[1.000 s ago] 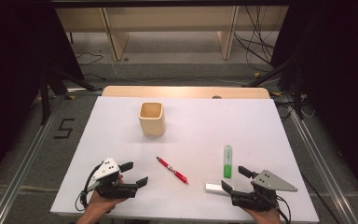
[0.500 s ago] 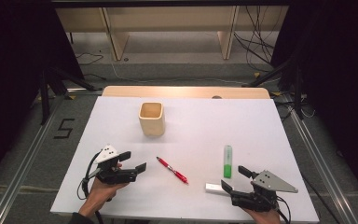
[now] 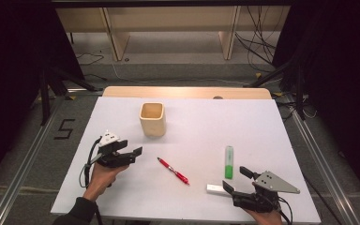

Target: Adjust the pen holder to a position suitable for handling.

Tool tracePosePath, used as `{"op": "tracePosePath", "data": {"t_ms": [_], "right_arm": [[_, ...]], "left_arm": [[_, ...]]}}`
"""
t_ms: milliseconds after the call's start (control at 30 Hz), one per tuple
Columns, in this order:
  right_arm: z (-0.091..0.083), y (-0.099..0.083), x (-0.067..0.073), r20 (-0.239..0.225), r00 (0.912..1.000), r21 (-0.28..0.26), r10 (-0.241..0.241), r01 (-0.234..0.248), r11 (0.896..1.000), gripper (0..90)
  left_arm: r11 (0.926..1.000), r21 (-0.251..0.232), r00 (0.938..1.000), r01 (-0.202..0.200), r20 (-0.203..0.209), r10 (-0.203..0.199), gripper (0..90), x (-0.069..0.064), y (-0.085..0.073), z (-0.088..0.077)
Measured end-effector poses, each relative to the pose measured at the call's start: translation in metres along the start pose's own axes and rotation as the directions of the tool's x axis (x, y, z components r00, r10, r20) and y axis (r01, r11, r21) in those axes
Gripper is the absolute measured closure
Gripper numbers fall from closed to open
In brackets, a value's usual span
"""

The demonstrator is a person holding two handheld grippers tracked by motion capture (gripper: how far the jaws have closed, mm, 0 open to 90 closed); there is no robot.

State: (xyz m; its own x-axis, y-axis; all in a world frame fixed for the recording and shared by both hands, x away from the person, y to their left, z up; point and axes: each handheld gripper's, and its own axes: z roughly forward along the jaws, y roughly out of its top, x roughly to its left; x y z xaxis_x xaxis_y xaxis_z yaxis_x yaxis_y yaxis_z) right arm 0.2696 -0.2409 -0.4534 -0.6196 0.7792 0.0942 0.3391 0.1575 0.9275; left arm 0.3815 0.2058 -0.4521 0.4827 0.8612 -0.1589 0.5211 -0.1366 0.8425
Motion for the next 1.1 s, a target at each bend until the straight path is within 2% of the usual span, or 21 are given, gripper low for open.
{"op": "tracePosePath", "data": {"t_ms": [33, 67, 167, 267, 333, 367, 400, 433, 467, 500, 533, 567, 667, 733, 800, 1100], "right_arm": [[0.000, 0.000, 0.000, 0.000, 1.0000, 0.000, 0.000, 0.000, 1.000, 20.5], [0.001, 0.000, 0.000, 0.000, 1.0000, 0.001, 0.004, -0.004, 1.000, 20.5], [0.001, 0.000, 0.000, -0.002, 1.0000, 0.000, 0.003, -0.003, 1.000, 20.5], [0.001, 0.000, 0.000, -0.001, 1.0000, -0.001, 0.003, -0.003, 1.000, 20.5], [0.001, 0.000, 0.000, -0.002, 1.0000, 0.000, 0.005, -0.005, 1.000, 20.5], [0.001, 0.000, 0.000, -0.003, 1.0000, 0.001, 0.000, 0.000, 1.000, 20.6], [0.001, 0.000, 0.000, -0.003, 1.0000, 0.001, 0.000, 0.000, 1.000, 20.6], [0.001, 0.000, 0.000, -0.004, 1.0000, 0.003, 0.004, -0.004, 1.000, 20.6], [0.001, 0.000, 0.000, -0.004, 1.0000, 0.003, 0.004, -0.004, 1.000, 20.6], [0.002, -0.001, 0.000, -0.003, 1.0000, 0.004, 0.004, -0.004, 1.000, 20.9], [0.002, -0.001, 0.000, -0.003, 1.0000, 0.004, 0.004, -0.004, 1.000, 20.9], [0.002, -0.001, 0.000, -0.004, 1.0000, 0.009, 0.002, -0.002, 1.000, 21.0], [0.002, -0.001, 0.001, -0.005, 1.0000, 0.005, -0.002, 0.002, 1.000, 20.9], [0.003, -0.001, 0.001, -0.007, 1.0000, 0.008, 0.002, -0.002, 1.000, 20.9], [0.003, -0.001, 0.001, -0.009, 1.0000, 0.007, 0.002, -0.001, 1.000, 20.8], [0.002, -0.001, 0.001, -0.013, 0.9999, 0.008, 0.003, -0.003, 1.000, 20.6]], "left_arm": [[1.0000, -0.003, 0.9999, 0.006, -0.014, -0.006, 30.7, 0.002, 0.002, 0.002], [1.0000, 0.001, 0.9997, 0.009, -0.025, -0.009, 37.8, 0.004, 0.004, 0.004], [0.9999, 0.012, 0.9986, 0.011, -0.052, -0.011, 48.0, 0.009, 0.009, 0.009], [0.9997, 0.001, 0.9958, 0.025, -0.088, -0.025, 62.2, 0.017, 0.015, 0.015], [0.9995, 0.010, 0.9941, 0.029, -0.105, -0.028, 65.2, 0.022, 0.020, 0.019], [0.9994, 0.011, 0.9935, 0.034, -0.109, -0.033, 72.3, 0.025, 0.022, 0.022], [0.9991, 0.007, 0.9927, 0.042, -0.113, -0.041, 72.3, 0.027, 0.024, 0.024], [0.9988, 0.008, 0.9920, 0.048, -0.117, -0.046, 77.7, 0.029, 0.026, 0.026], [0.9986, 0.010, 0.9916, 0.052, -0.119, -0.051, 77.7, 0.030, 0.027, 0.028], [0.9987, 0.016, 0.9917, 0.048, -0.120, -0.046, 83.3, 0.032, 0.029, 0.032], [0.9988, 0.018, 0.9914, 0.045, -0.124, -0.042, 83.3, 0.033, 0.031, 0.035], [0.9981, 0.019, 0.9904, 0.059, -0.126, -0.056, 87.6, 0.038, 0.034, 0.042], [0.9975, 0.031, 0.9902, 0.063, -0.127, -0.058, 89.1, 0.041, 0.036, 0.050], [0.9977, 0.044, 0.9907, 0.052, -0.128, -0.046, 89.1, 0.041, 0.039, 0.058], [0.9977, 0.050, 0.9888, 0.045, -0.144, -0.038, 89.1, 0.042, 0.044, 0.067], [0.9962, 0.075, 0.9880, 0.044, -0.151, -0.032, 89.2, 0.046, 0.047, 0.087]]}}
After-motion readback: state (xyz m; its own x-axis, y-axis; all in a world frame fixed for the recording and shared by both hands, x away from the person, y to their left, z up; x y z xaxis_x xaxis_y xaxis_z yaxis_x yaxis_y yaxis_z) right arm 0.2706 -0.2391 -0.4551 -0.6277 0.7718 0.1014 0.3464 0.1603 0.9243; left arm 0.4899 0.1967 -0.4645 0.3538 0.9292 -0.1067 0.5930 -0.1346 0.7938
